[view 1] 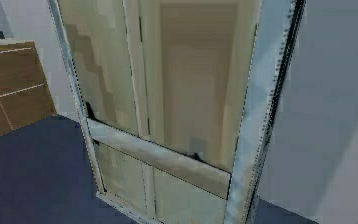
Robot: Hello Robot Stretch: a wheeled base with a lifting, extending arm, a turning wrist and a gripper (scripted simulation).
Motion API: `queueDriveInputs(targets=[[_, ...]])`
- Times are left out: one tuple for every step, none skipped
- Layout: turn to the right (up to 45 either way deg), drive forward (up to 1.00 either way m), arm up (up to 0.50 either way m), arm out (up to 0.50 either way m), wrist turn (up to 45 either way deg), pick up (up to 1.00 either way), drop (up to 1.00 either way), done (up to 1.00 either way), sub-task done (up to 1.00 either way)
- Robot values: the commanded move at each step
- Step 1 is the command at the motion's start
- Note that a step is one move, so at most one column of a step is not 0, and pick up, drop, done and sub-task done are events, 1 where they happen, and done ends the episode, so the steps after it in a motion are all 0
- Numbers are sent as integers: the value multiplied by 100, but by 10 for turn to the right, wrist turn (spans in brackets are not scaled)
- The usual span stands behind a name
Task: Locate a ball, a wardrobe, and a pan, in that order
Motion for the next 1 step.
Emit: queueDriveInputs(targets=[[0,0,0,0,0,0,0,0,100]])
